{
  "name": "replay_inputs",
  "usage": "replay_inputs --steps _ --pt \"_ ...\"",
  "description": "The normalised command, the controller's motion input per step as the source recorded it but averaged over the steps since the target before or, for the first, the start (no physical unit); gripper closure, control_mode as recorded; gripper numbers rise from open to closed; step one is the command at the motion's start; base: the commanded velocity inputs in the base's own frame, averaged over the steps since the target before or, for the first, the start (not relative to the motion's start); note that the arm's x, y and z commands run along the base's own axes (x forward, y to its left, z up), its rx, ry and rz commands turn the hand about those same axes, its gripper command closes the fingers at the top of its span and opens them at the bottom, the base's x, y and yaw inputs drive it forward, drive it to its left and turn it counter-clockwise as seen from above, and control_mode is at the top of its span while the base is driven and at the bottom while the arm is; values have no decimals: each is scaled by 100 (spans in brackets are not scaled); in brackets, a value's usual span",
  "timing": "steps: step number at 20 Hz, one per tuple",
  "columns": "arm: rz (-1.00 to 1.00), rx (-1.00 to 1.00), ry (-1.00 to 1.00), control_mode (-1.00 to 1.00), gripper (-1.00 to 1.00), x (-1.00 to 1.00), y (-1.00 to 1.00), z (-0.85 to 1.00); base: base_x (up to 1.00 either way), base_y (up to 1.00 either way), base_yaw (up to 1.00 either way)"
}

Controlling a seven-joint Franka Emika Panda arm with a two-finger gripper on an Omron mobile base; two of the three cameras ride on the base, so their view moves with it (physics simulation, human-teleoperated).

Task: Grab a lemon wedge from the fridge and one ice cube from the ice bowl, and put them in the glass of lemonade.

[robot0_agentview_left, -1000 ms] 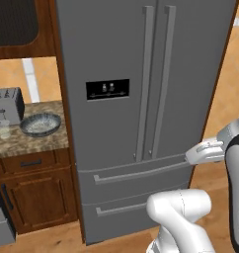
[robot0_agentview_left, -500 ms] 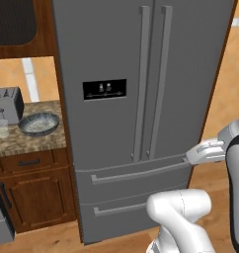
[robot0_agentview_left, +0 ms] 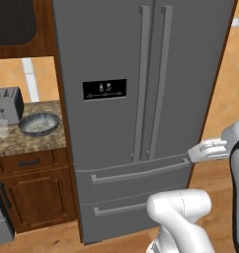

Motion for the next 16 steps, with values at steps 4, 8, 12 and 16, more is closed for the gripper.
replay_inputs --steps 4,8,12,16 --pt "-18 20 -33 -100 -100 19 0 37 0 0 0" --pt "-35 19 -28 -100 -100 88 2 59 0 0 0" --pt "-19 -2 7 -100 -100 96 -1 100 0 0 0" --pt "-5 -4 16 -100 -100 97 -18 42 0 0 0"
